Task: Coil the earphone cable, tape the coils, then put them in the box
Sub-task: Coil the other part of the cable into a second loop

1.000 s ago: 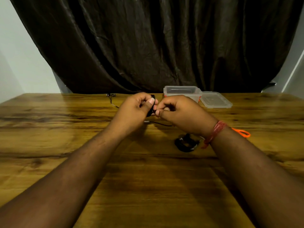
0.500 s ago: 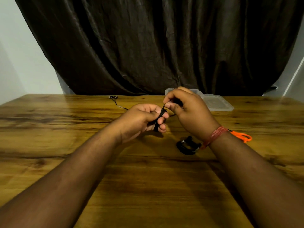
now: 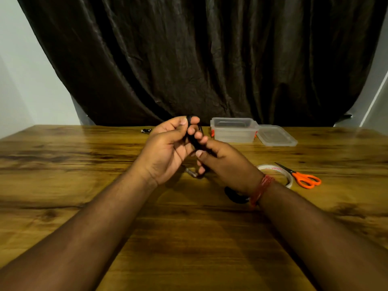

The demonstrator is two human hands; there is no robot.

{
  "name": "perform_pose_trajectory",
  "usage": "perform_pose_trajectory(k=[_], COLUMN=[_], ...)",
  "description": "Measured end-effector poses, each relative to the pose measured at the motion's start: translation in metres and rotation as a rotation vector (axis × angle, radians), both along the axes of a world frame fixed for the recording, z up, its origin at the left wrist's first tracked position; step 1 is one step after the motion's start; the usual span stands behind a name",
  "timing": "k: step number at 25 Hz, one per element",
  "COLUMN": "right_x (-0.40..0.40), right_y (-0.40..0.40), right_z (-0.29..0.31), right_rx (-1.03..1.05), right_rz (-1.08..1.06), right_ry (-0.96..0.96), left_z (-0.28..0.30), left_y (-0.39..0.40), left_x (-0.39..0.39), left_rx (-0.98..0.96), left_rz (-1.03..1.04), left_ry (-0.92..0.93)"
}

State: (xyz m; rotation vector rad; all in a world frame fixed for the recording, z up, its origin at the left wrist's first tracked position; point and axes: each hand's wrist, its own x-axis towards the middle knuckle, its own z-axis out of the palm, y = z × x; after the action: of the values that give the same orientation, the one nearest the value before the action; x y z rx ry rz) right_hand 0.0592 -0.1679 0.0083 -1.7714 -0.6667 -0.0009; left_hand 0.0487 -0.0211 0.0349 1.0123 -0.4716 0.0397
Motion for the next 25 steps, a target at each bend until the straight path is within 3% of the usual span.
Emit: perform_pose_trajectory(k=[3,7,13,17,20,25], right_x=[-0.004,-0.003,-0.005,0.000,0.002,0.006], right_y=[-0.001,-0.003,-0.003,-0.007,-0.012,-0.022], right_z=[-0.001,0.001,0.001,0.006,0.011,0.015], right_rx=[-0.199,-0.426,-0.325,-0.387,-0.348,-0.249], right_rz=[0.006,-0.124,-0.161,-0.224,-0.292,-0.377], right_ry=[-0.070,-0.362,-0.400,-0.629,-0.651,-0.646], left_z=[0.000,-0.006,-0.006,-0.012,-0.020,-0.020], left_y=[0.003,-0.003,-0.001,0.009,0.007,0.004], left_x=[0.005,0.007,0.013,0.018,0.018,0.011], left_rx=[-0.002,0.205,0.232,0.720,0.943,0.636], left_rz=[0.139,0.311,0.401,0.588,0.462,0.014], left_ry=[-0.027,-0.083,-0.074,-0.161,-0.179,0.042])
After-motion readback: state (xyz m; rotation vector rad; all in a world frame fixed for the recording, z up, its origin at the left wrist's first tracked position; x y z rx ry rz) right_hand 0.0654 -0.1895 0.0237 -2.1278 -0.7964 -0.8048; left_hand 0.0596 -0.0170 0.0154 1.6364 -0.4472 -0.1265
